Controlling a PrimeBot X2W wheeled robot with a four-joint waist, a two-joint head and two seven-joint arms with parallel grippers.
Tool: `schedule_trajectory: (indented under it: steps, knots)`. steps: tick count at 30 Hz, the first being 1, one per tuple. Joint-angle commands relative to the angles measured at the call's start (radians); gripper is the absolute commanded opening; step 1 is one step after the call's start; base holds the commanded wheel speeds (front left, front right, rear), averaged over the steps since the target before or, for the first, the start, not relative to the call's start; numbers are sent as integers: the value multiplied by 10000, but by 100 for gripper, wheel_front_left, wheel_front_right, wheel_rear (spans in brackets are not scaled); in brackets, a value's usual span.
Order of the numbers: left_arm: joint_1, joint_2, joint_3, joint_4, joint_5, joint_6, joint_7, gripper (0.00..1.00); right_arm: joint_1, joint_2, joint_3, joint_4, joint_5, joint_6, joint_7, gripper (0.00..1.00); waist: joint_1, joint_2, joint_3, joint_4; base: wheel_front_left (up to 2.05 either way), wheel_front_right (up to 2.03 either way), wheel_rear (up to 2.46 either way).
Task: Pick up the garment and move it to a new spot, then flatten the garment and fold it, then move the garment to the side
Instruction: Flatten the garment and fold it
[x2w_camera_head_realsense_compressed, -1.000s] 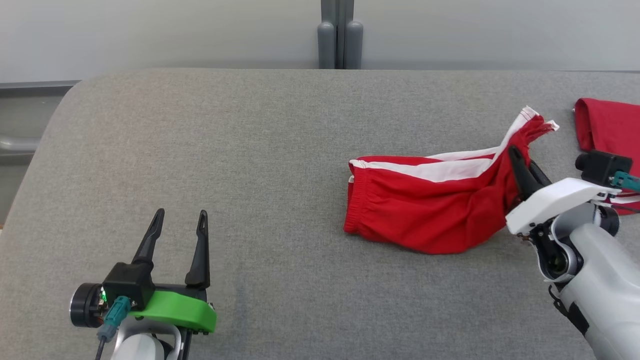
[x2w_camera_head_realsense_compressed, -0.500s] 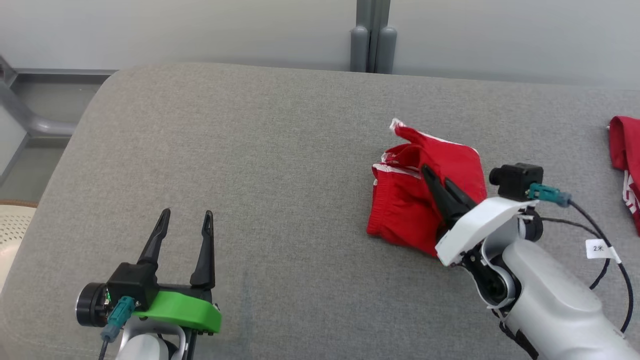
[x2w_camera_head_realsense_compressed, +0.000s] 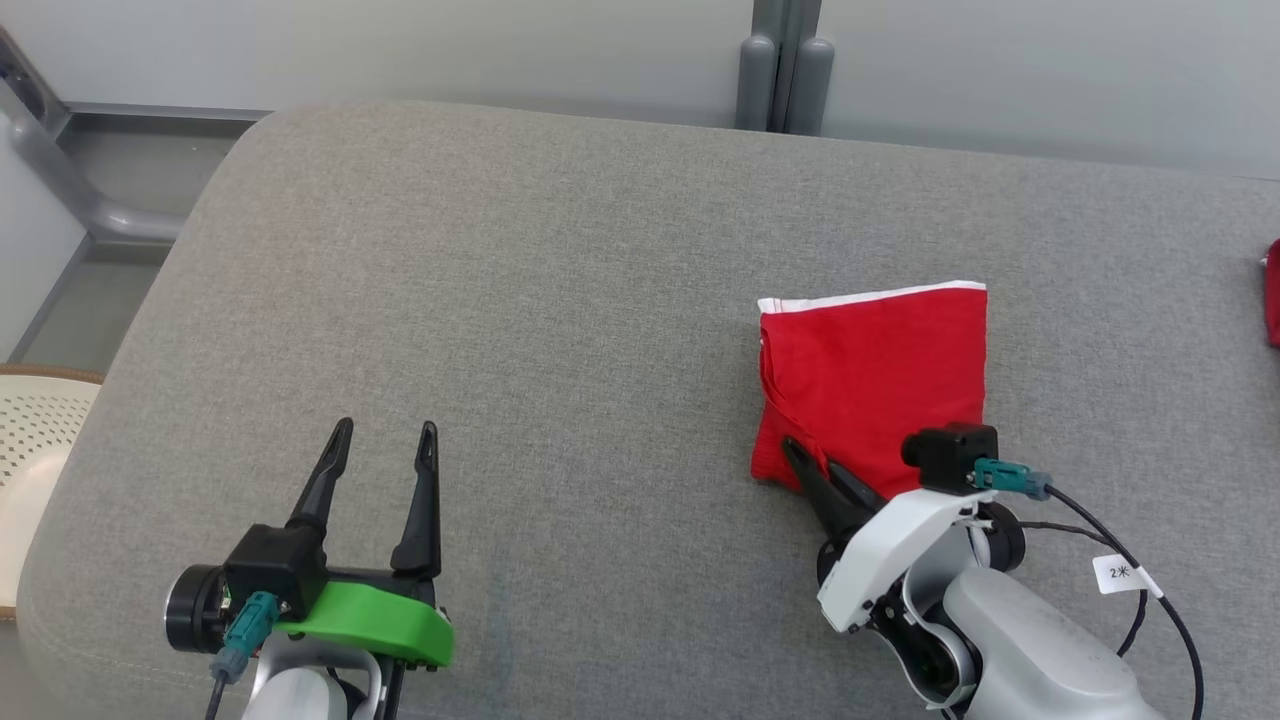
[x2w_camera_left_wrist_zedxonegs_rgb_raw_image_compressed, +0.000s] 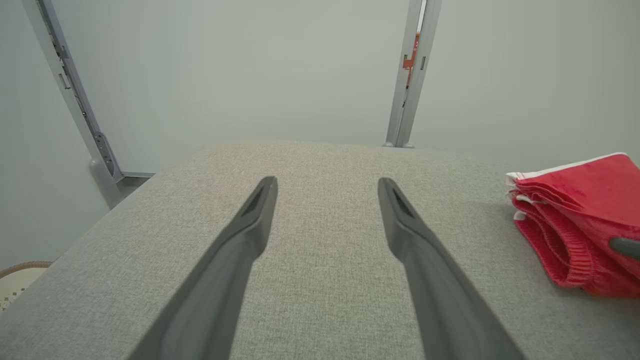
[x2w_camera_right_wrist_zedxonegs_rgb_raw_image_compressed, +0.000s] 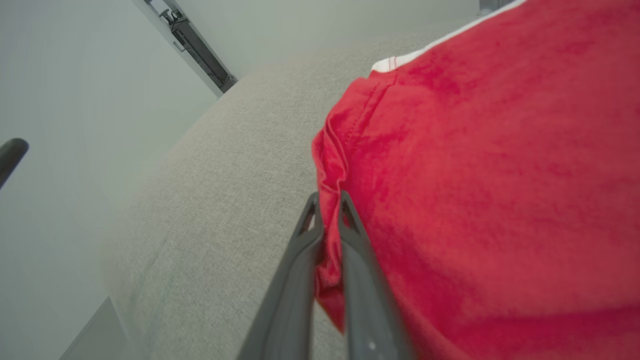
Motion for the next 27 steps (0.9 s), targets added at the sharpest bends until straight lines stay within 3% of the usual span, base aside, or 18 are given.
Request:
schedule_trajectory:
  steps: [1,2,7,17,18,20,27]
  knots:
    - [-42,17,5,15,19,49,-26,100,96,-15,-9,33,71,-4,-156,46,0,0,-11,-30,0,0,0]
    - [-37,17,-3,20,25,57,-26,100,112,-26,6,55,67,-4,-207,100,0,0,-15,-43,0,0,0]
    - [-15,17,-7,43,49,55,-26,100,104,-254,-407,-129,-14,-4,-687,100,0,0,-50,-151,0,0,0]
    - [25,17,-37,-23,88,50,-26,100,238,-860,-2502,-410,-1180,-4,-890,100,0,0,-4,-247,0,0,0]
    - [3,17,-49,-32,85,47,-26,100,236,-878,-2694,-395,-1370,-4,-891,55,0,0,18,-238,0,0,0]
    - [-38,17,-83,-36,87,40,-26,100,178,-900,-2946,-267,-1807,-4,-893,0,0,0,60,-212,0,0,0]
    - [-266,17,-279,-19,69,6,-26,100,-344,-770,-3386,404,-3021,-4,-896,0,0,0,294,-11,0,0,0]
